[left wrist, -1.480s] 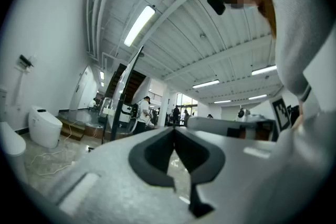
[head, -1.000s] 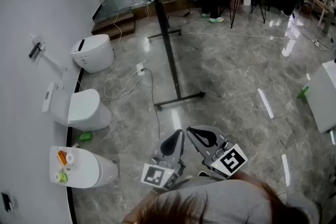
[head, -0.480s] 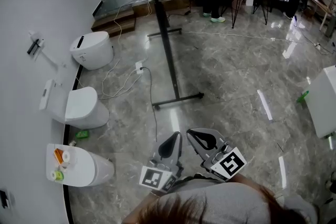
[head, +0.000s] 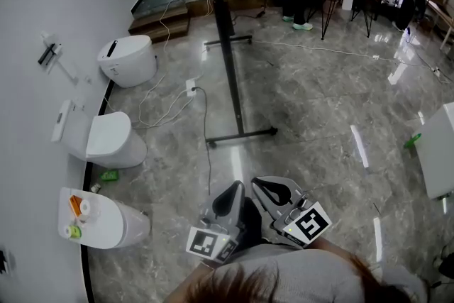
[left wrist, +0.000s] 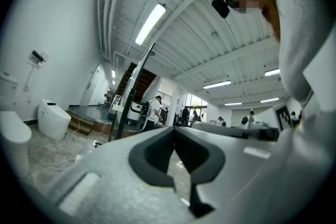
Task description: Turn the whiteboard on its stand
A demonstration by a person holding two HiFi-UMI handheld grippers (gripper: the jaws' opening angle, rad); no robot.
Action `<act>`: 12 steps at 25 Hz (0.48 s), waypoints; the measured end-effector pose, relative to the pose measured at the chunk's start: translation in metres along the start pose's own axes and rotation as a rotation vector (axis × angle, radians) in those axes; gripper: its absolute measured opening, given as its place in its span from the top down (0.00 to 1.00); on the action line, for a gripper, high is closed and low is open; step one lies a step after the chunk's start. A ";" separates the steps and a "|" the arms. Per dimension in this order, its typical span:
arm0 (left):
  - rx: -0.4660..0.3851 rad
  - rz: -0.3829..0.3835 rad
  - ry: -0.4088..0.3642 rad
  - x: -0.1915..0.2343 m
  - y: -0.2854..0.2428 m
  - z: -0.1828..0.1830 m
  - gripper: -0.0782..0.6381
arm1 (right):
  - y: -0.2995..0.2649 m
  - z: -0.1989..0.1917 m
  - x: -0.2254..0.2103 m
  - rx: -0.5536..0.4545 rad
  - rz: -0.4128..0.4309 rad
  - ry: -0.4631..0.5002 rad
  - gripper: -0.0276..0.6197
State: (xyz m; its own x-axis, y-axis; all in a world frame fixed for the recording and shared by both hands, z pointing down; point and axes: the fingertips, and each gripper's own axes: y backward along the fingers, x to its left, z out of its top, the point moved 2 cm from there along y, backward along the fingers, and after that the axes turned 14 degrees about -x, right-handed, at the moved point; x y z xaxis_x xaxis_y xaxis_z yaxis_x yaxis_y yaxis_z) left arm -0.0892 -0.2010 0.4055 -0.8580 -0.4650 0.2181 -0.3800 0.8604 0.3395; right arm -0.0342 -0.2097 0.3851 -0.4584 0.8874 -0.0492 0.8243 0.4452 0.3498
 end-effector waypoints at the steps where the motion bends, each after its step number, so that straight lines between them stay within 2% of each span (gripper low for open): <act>1: 0.001 -0.004 0.002 0.005 -0.005 -0.002 0.90 | -0.005 -0.002 -0.005 0.000 0.003 0.005 0.95; 7: -0.007 -0.026 0.000 0.038 -0.046 -0.011 0.90 | -0.029 -0.017 -0.049 -0.020 -0.047 0.010 0.95; 12: 0.002 -0.059 -0.003 0.082 -0.088 -0.018 0.90 | -0.073 -0.031 -0.089 -0.003 -0.060 0.035 0.95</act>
State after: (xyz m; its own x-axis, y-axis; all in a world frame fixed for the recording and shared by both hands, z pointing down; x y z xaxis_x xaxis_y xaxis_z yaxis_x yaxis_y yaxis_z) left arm -0.1200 -0.3185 0.4099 -0.8351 -0.5143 0.1951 -0.4307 0.8320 0.3498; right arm -0.0642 -0.3246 0.3923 -0.5182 0.8545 -0.0369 0.7943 0.4968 0.3497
